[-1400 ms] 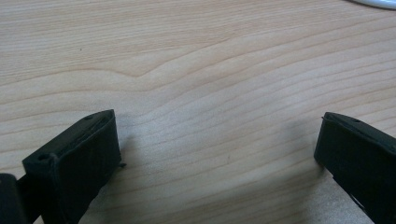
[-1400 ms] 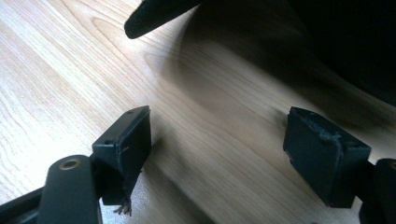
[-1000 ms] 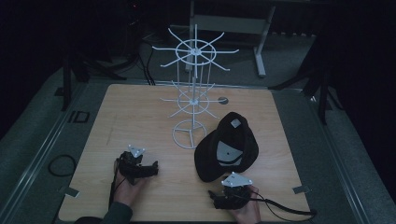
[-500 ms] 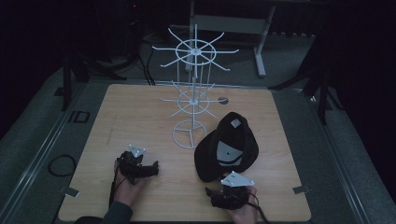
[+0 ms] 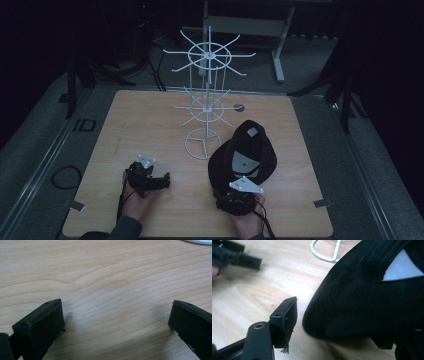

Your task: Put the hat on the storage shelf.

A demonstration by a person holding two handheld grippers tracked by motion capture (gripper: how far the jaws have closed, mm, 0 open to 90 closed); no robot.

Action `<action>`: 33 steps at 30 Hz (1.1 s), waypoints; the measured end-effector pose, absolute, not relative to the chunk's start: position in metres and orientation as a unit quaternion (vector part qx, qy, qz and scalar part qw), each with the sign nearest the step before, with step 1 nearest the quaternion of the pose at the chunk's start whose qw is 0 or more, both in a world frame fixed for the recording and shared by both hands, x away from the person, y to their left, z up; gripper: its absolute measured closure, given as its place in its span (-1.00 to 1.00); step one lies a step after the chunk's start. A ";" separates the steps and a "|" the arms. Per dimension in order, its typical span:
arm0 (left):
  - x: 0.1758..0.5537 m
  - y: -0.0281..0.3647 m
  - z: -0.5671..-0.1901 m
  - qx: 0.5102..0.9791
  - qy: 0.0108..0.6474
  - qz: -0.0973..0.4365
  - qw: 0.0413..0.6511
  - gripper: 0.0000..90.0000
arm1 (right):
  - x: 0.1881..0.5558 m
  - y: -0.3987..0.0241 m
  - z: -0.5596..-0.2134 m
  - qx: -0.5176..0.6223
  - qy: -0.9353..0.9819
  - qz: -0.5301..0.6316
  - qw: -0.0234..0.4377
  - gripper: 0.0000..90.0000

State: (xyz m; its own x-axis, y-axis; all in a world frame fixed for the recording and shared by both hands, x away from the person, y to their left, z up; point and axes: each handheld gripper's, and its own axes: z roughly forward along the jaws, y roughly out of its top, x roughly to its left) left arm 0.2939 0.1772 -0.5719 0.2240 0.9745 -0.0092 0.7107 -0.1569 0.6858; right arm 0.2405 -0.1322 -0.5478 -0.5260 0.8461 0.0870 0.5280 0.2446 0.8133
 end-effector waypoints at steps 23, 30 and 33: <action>0.295 0.176 -0.572 0.728 0.578 0.226 0.292 -1.00 | 0.252 -0.168 -0.543 0.522 0.703 0.446 0.186 0.17; 0.295 0.176 -0.572 0.728 0.577 0.225 0.292 -1.00 | 0.259 -0.166 -0.550 0.525 0.705 0.451 0.153 0.18; 0.295 0.176 -0.572 0.729 0.577 0.225 0.292 -1.00 | 0.261 -0.161 -0.553 0.526 0.712 0.444 0.138 0.17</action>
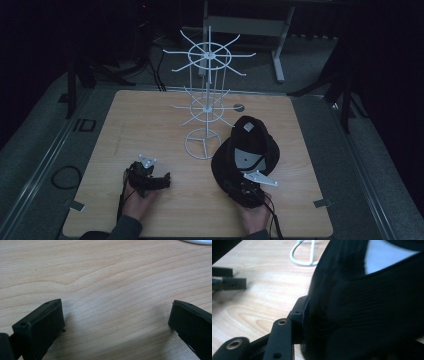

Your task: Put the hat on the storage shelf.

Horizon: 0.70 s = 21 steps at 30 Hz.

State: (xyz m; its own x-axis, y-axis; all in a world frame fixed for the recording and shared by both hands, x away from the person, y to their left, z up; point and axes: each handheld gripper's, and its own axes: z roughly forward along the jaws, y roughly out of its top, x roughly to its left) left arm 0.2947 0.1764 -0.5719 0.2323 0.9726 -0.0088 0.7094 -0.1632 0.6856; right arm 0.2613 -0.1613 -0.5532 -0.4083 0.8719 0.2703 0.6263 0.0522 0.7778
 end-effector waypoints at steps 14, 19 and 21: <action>0.295 0.176 -0.572 0.729 0.576 0.225 0.292 -1.00 | 0.259 -0.161 -0.555 0.526 0.701 0.466 0.119 0.62; 0.295 0.176 -0.572 0.729 0.576 0.225 0.292 -1.00 | 0.258 -0.170 -0.550 0.533 0.696 0.469 0.111 0.65; 0.295 0.176 -0.572 0.729 0.576 0.225 0.292 -1.00 | 0.257 -0.175 -0.547 0.531 0.697 0.468 0.112 0.66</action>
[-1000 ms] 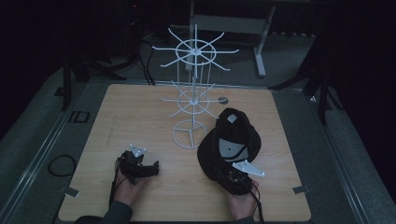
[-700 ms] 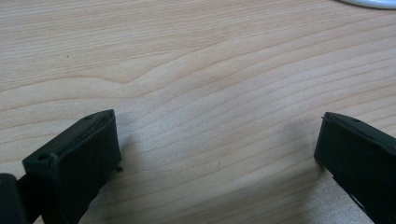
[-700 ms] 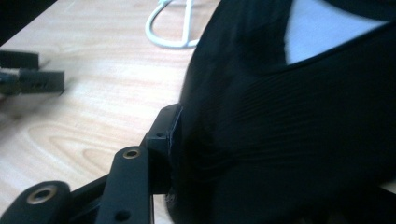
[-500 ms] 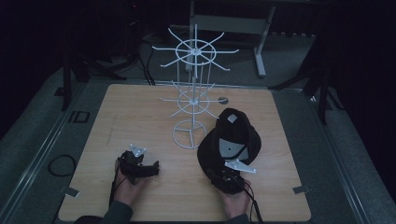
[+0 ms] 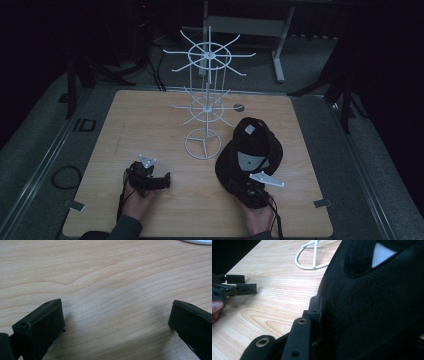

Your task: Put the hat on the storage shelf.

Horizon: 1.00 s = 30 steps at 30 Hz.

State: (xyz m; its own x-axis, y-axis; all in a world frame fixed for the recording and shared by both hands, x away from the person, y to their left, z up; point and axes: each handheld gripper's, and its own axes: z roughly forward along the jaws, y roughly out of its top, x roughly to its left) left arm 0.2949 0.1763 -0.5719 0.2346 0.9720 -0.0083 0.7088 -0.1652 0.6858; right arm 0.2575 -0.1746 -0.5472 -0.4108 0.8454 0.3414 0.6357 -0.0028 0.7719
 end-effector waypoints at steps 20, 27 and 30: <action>0.295 0.176 -0.572 0.729 0.576 0.225 0.292 -1.00 | 0.260 -0.211 -0.526 0.561 0.648 0.501 0.119 0.92; 0.295 0.176 -0.572 0.729 0.576 0.225 0.293 -1.00 | 0.261 -0.213 -0.520 0.562 0.643 0.504 0.131 0.92; 0.295 0.176 -0.572 0.729 0.576 0.225 0.293 -1.00 | 0.262 -0.214 -0.518 0.561 0.643 0.505 0.133 0.92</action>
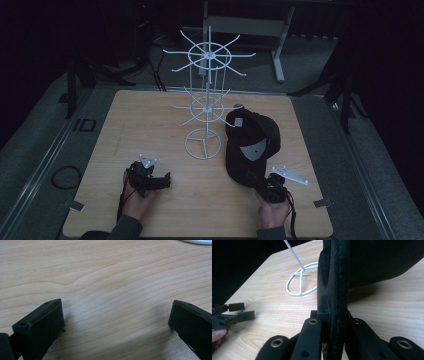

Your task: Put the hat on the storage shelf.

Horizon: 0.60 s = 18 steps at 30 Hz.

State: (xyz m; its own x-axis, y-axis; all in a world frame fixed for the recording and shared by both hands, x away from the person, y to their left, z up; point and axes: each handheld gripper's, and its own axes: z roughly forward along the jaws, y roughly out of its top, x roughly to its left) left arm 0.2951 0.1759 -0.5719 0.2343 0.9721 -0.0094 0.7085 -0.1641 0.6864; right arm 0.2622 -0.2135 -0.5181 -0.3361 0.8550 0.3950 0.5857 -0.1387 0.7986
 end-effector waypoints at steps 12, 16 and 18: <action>0.295 0.176 -0.572 0.729 0.576 0.225 0.293 -1.00 | 0.267 -0.214 -0.509 0.554 0.645 0.500 0.163 0.92; 0.295 0.176 -0.572 0.729 0.576 0.225 0.293 -1.00 | 0.270 -0.216 -0.506 0.552 0.647 0.498 0.172 0.92; 0.295 0.176 -0.572 0.729 0.576 0.225 0.293 -1.00 | 0.272 -0.216 -0.504 0.550 0.647 0.498 0.177 0.92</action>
State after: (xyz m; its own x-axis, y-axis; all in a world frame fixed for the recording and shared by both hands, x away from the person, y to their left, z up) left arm 0.2951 0.1759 -0.5719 0.2344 0.9721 -0.0094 0.7084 -0.1642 0.6865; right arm 0.2719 -0.2164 -0.5036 -0.3320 0.8876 0.3192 0.5361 -0.1009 0.8381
